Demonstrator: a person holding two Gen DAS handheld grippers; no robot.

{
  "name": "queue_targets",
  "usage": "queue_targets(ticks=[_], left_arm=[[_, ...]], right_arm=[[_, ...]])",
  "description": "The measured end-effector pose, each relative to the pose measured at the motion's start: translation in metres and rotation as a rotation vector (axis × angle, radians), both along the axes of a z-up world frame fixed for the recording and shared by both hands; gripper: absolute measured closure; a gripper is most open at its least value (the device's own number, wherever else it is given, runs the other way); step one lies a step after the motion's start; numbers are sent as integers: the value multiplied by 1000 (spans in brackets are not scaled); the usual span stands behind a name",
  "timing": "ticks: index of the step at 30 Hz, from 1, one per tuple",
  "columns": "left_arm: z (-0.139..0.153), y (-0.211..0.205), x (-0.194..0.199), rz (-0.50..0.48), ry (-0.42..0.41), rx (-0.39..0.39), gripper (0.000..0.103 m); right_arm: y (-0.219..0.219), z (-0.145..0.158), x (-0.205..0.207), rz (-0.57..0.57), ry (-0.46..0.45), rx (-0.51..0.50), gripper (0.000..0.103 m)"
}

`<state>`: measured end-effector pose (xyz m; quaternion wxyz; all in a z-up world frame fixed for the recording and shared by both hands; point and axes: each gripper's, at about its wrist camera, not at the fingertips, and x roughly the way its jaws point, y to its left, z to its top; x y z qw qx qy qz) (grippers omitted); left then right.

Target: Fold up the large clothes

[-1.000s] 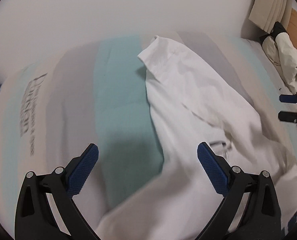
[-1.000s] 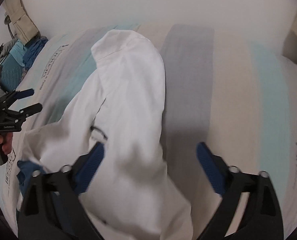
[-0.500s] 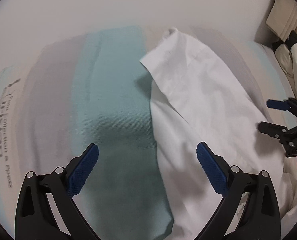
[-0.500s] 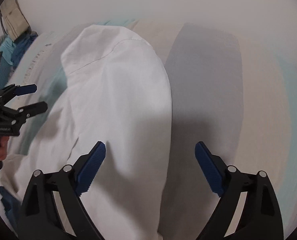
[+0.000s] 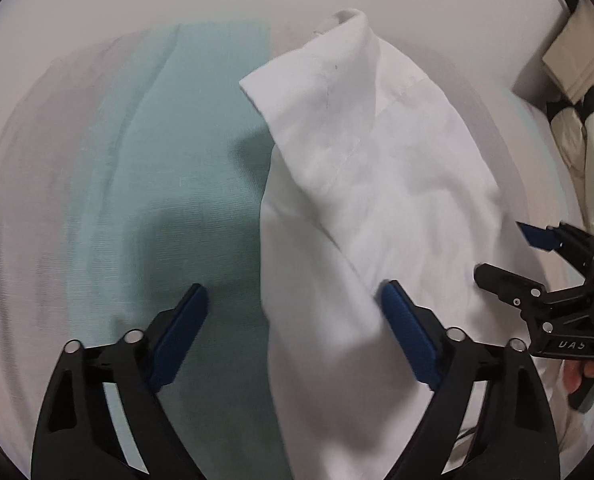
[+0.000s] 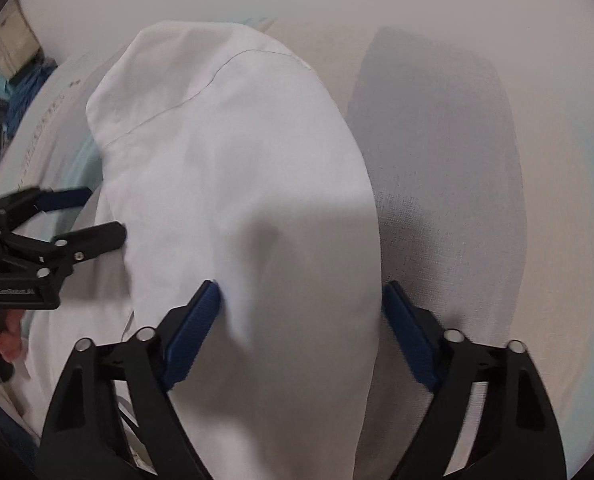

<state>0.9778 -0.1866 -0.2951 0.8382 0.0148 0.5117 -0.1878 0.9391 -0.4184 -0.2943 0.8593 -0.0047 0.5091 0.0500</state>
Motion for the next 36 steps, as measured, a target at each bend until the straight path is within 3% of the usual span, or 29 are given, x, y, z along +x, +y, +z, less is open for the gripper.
queue_targets(ticks=[5, 9, 12, 14, 16, 17, 19, 21, 26, 36], left_arm=[[-8, -4, 7, 16, 2, -5, 25], [-11, 1, 17, 41, 24, -36, 34], [-10, 7, 21, 40, 34, -56, 57], [-7, 4, 24, 1, 23, -54, 85], [-5, -2, 23, -26, 4, -23, 92], [-4, -6, 24, -34, 0, -12, 95], [-3, -7, 28, -35, -1, -14, 97], [-1, -7, 26, -39, -6, -14, 99], [18, -4, 20, -51, -38, 7, 100], [75, 15, -43, -8, -114, 30, 100]], right_arm=[[-23, -1, 3, -103, -20, 16, 24], [-27, -8, 5, -96, 20, 58, 25], [-28, -10, 2, -77, 41, 92, 46], [-30, -9, 4, -73, 49, 76, 62], [-32, -8, 5, -78, 50, 81, 80], [-32, -8, 6, -77, 49, 79, 83], [-26, -5, 3, -75, 44, 86, 96], [-25, 0, -2, -69, 43, 90, 100], [-25, 13, -16, -71, 18, 77, 102], [-5, 61, -65, -97, -111, 86, 102]])
